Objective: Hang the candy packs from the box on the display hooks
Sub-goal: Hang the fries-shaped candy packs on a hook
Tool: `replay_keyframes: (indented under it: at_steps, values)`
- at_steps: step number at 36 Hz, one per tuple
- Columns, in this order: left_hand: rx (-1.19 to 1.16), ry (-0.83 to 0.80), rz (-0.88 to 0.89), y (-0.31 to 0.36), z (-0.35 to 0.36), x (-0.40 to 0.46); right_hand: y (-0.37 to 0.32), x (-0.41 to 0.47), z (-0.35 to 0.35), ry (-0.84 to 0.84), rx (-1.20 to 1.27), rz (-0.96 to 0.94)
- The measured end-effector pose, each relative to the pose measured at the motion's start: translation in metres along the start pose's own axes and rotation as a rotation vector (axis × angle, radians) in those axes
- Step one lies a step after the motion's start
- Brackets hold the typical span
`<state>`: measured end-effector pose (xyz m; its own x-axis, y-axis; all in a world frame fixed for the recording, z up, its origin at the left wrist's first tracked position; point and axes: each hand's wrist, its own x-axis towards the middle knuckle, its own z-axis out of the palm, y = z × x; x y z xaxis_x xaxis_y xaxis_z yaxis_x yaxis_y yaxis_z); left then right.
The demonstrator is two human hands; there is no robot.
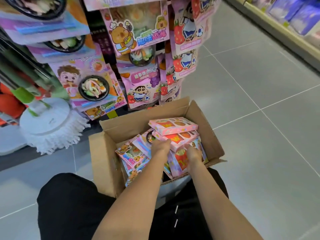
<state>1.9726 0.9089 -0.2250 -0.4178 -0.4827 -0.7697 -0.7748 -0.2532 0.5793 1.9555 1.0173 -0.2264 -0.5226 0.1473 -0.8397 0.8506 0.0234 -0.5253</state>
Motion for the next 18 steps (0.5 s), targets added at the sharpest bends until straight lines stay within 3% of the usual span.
replay_keyframes:
  at_steps: [4, 10, 15, 18]
  values:
    - [-0.09, -0.03, 0.02, -0.026, 0.008, 0.068, 0.001, 0.018, 0.001, 0.0, 0.074, -0.022]
    - [-0.189, -0.123, -0.004, 0.017, -0.051, -0.002, -0.009, -0.005, 0.01, 0.092, 0.319, -0.083]
    - [0.0, -0.298, 0.018, 0.015, -0.1, 0.004, 0.0, -0.011, 0.018, 0.144, 0.434, -0.13]
    - [0.184, -0.351, 0.065, 0.012, -0.126, 0.004, 0.01, -0.02, 0.028, 0.28, 0.358, -0.219]
